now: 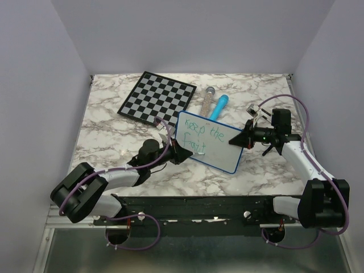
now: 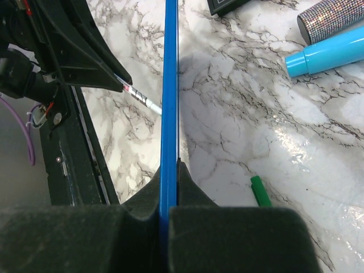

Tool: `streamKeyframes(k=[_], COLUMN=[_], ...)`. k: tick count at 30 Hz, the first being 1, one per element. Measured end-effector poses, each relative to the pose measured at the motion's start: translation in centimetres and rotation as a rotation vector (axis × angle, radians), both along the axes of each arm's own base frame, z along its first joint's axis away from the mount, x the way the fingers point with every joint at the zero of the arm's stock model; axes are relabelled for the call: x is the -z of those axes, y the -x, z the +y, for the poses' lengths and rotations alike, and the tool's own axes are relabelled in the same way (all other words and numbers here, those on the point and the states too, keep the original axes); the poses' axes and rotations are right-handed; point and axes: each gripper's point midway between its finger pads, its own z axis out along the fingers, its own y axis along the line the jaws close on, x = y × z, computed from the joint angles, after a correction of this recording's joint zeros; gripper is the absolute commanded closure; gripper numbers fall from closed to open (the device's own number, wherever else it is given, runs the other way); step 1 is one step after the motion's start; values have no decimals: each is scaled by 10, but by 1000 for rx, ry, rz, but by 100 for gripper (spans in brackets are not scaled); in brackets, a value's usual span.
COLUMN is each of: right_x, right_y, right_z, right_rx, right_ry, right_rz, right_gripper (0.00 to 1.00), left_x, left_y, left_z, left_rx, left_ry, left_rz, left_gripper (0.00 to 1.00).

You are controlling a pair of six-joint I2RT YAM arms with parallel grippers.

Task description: Write a sentence on the whiteboard

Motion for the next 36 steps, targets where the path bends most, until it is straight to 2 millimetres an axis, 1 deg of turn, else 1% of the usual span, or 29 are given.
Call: streamKeyframes(k=[4, 9, 16, 20, 29, 36], right_x=[0, 0, 0, 0, 0, 0], right_y=[0, 1, 1, 1, 1, 1], right_z=[0, 0, 0, 0, 0, 0], right_rx=[0, 0, 0, 0, 0, 0], right_ry=[0, 0, 0, 0, 0, 0], right_rz=[-2, 0, 2, 2, 2, 1], right_gripper=[99, 99, 99, 99, 99, 99], left_x=[-12, -36, -58, -56, -49, -30], left_y=[-2, -5, -18, -21, -21, -13], left_z=[-2, -4, -13, -15, -14, -9], left_rx=[-2, -5, -10, -16, -16, -15], left_ry=[31, 81, 121, 115, 103, 70], left_rz=[-20, -69, -105, -99, -85, -46], left_gripper=[100, 100, 100, 100, 100, 100])
